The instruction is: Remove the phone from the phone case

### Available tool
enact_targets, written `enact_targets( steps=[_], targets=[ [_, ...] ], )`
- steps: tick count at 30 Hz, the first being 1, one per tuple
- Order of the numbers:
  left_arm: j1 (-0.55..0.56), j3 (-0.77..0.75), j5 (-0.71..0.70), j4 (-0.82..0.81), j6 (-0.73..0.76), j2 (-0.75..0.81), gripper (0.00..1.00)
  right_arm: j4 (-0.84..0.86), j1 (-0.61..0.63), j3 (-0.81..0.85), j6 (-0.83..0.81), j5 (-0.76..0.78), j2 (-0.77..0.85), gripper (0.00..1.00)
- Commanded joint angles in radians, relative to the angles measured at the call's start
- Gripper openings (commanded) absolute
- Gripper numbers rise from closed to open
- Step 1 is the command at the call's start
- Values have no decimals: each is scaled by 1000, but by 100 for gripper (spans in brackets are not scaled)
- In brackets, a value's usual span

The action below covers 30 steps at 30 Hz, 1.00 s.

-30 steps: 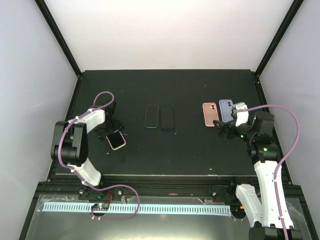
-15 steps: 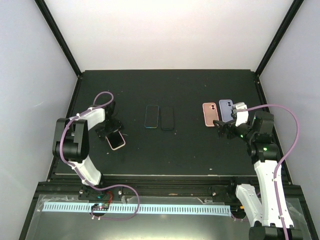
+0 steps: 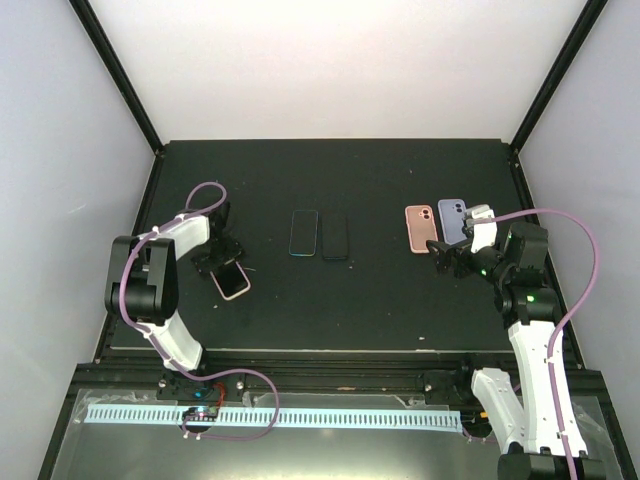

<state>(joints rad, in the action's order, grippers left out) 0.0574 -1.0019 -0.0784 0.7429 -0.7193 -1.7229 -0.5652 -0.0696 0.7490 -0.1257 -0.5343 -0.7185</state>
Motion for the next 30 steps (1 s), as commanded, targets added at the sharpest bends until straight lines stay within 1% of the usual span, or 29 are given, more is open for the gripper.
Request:
enact_targets(
  steps=[1, 4, 7, 8, 11, 13, 16, 18, 21, 24, 26, 27, 29, 30],
  targets=[
    [-7, 7, -37, -5, -11, 23, 76, 5, 3, 3, -10, -13, 11, 100],
    [28, 9, -44, 14, -8, 85, 72, 5, 2, 1, -10, -9, 11, 100],
    [109, 0, -65, 30, -6, 184, 68, 7, 2, 1, -12, -5, 8, 100],
    [142, -13, -65, 38, 5, 214, 63, 8, 1, 1, -11, -3, 6, 100],
    [268, -100, -87, 91, 20, 281, 61, 12, 1, 1, -16, -5, 1, 100],
    [342, -183, -99, 132, 27, 298, 61, 16, 1, 2, -20, -18, -4, 99],
    [420, -318, -89, 176, 36, 295, 60, 19, 2, 5, -48, -95, -20, 94],
    [463, -405, -91, 185, 39, 292, 60, 22, 3, 14, -40, -182, -44, 87],
    [505, -436, -106, 104, 79, 320, 60, 22, 26, 51, 5, -317, -123, 81],
    [513, -394, -132, -15, 105, 371, 60, 33, 123, 96, 40, -341, -220, 75],
    [513, -353, -130, -84, 110, 399, 60, 31, 218, 135, 34, -255, -277, 73],
    [513, -325, -124, -117, 107, 413, 60, 40, 271, 149, 34, -205, -298, 74],
    [511, -257, -99, -212, 106, 435, 60, 96, 380, 167, 53, -130, -332, 76],
    [507, -219, -79, -261, 108, 473, 60, 130, 424, 176, 69, -105, -350, 77]
  ],
)
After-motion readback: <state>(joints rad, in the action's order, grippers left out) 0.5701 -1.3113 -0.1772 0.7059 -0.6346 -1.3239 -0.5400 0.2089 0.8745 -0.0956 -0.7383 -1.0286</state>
